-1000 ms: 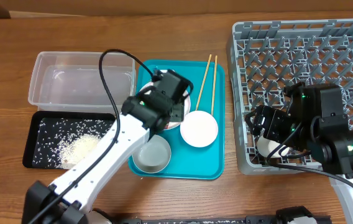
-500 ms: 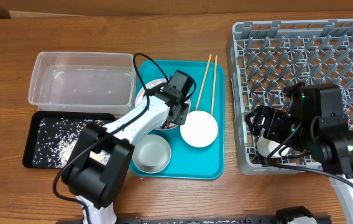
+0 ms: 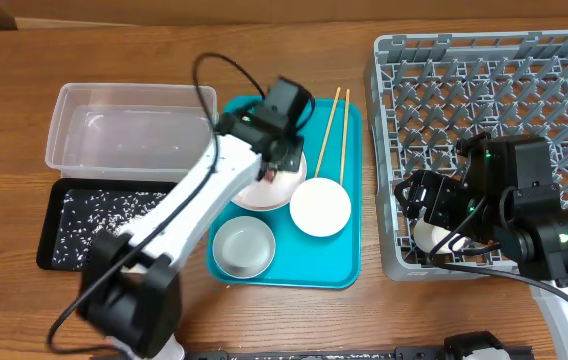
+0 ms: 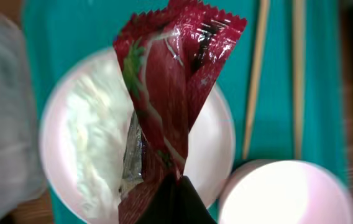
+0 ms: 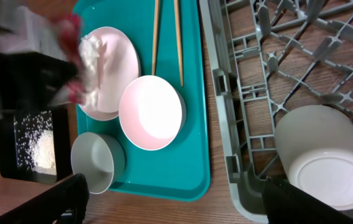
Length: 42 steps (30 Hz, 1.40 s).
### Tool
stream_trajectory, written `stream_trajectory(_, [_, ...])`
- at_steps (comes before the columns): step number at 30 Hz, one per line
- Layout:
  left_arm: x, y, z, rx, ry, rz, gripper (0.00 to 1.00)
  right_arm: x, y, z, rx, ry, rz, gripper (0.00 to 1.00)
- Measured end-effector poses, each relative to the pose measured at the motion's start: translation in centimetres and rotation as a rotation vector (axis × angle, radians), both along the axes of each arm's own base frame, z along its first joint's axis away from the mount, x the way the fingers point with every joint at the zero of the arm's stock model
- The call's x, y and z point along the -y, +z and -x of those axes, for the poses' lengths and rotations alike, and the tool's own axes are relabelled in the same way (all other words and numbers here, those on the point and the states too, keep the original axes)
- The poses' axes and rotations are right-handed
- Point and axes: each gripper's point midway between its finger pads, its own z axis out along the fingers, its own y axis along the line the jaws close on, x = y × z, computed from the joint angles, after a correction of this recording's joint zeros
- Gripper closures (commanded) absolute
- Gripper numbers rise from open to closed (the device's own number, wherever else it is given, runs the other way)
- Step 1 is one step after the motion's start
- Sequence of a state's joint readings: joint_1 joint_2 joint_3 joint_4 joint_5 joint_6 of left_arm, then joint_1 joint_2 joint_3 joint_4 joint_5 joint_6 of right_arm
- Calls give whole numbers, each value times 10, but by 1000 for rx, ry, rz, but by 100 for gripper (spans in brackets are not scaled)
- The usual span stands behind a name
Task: Sort waste into correct bins and load items into the dishwasher
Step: 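Grasp the red wrapper and tissue from the white plate, left gripper, then carry the wrapper and tissue left and drop them into the clear bin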
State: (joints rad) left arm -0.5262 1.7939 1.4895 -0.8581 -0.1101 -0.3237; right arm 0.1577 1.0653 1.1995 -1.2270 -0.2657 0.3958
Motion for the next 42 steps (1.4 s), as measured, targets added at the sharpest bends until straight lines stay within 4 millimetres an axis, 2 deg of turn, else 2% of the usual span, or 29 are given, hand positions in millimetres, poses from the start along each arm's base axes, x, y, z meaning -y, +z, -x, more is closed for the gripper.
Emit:
stream_trajectory(2, [-7,26,-1,52,28,7,96,0,0,0,0,0,0,9])
stream_trajectory(4, [-26,42,2,78,93,-27,96,0,0,1,-3,0,1,9])
stream_trajectory(6, [-48,47,5,82,177,-72,96,0,-1,2,-8,1,2,9])
stream_trajectory(9, [-92,48,-7,87,329,-94,96,0,-1,2,-10,1,1,8])
stream_trajectory(10, [-108,47,-12,87,380,-90,90,0,-1,2,-11,0,2,8])
stream_trajectory(11, [-124,47,-17,86,421,-81,77,0,-1,2,-11,0,2,8])
stream_trajectory(13, [-148,43,-27,73,471,-44,58,0,-1,2,-12,0,2,8])
stream_trajectory(14, [-159,38,-31,58,485,-26,56,0,-2,3,-13,0,2,8])
stream_trajectory(16, [-166,25,-34,14,487,-3,54,0,-2,3,-13,0,3,8])
stream_trajectory(20, [-149,11,-32,-47,424,43,49,0,-2,3,-14,1,3,7])
stream_trajectory(25, [-100,13,-24,-35,249,20,43,0,-2,3,-14,0,2,7])
stream_trajectory(29, [-61,10,-22,19,131,-42,46,0,-2,3,-14,0,2,7])
stream_trajectory(31, [-50,-4,-22,10,97,-75,48,0,-2,3,-14,1,2,7])
stream_trajectory(34, [-52,-38,-27,-42,96,-123,49,0,-2,3,-14,0,2,7])
stream_trajectory(35, [-53,-53,-26,-69,96,-140,51,0,-2,3,-14,1,3,7])
stream_trajectory(37, [-56,-83,-22,-135,91,-170,64,0,-2,3,-14,0,2,7])
stream_trajectory(39, [-59,-103,-15,-191,82,-188,88,0,-2,3,-14,1,2,7])
stream_trajectory(40, [-60,-108,-12,-209,75,-191,96,0,-2,3,-14,0,2,7])
stream_trajectory(42, [-60,-110,-4,-249,59,-191,96,0,-2,3,-14,1,2,7])
